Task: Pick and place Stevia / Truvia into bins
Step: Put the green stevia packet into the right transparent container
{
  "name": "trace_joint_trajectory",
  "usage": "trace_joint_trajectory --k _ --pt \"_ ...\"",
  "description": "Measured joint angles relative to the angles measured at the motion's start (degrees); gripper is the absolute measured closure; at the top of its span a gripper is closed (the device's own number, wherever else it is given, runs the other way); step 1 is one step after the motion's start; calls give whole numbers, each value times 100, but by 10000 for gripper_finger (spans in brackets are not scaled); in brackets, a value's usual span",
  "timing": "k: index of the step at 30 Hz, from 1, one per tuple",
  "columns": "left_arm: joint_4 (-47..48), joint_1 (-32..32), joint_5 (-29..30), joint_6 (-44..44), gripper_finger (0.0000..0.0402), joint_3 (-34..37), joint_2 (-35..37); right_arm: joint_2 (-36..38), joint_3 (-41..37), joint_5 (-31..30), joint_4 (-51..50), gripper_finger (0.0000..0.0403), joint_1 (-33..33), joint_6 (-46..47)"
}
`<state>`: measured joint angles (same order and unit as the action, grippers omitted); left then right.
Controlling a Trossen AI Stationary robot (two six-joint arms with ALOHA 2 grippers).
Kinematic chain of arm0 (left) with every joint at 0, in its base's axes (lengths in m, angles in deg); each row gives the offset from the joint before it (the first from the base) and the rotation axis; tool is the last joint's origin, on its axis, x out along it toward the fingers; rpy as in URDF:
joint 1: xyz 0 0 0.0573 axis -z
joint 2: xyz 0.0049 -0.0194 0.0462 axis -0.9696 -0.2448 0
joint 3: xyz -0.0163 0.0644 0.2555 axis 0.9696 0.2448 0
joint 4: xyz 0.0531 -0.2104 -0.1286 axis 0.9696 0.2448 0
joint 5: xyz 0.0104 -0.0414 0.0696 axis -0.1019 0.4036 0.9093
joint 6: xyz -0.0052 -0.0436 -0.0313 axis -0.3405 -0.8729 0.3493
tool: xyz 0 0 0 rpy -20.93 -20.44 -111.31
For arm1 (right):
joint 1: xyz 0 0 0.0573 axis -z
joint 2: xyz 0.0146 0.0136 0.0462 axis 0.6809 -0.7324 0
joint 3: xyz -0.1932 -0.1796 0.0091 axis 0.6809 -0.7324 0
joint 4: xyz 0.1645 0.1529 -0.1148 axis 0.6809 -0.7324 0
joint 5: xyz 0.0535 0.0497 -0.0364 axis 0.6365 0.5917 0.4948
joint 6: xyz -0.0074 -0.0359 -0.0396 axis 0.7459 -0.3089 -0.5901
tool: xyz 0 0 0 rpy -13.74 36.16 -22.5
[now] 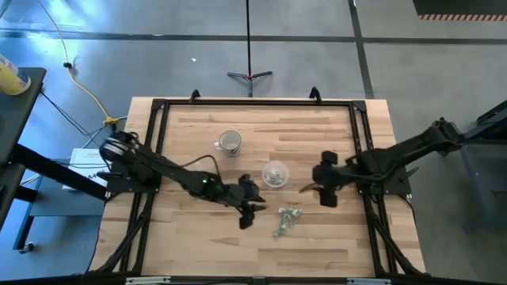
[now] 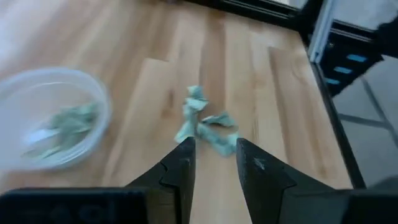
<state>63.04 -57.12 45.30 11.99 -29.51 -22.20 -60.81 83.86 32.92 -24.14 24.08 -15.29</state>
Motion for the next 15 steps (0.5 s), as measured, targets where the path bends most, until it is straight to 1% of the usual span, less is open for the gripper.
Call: trace_joint_trajectory --k 2,5,8,10,12,15 --pt "-138 -1 -138 165 250 -281 -371 150 -135 -100 -82 153 -352 410" --pt "163 6 -326 611 250 -1044 -950 186 -192 -309 -197 153 -869 853" --pt "969 6 -550 821 250 -1884 -1587 131 -207 -536 -306 153 -1246 1255" --pt "1410 -21 -565 832 250 -2315 -1943 140 -201 -693 -341 153 -1448 1531" --pt "1757 -66 -574 795 250 -2562 -2102 140 -201 -786 -424 153 -1635 1770" --pt "1779 -162 -578 787 250 -2613 -2209 137 -201 -837 -546 153 -1874 2039"
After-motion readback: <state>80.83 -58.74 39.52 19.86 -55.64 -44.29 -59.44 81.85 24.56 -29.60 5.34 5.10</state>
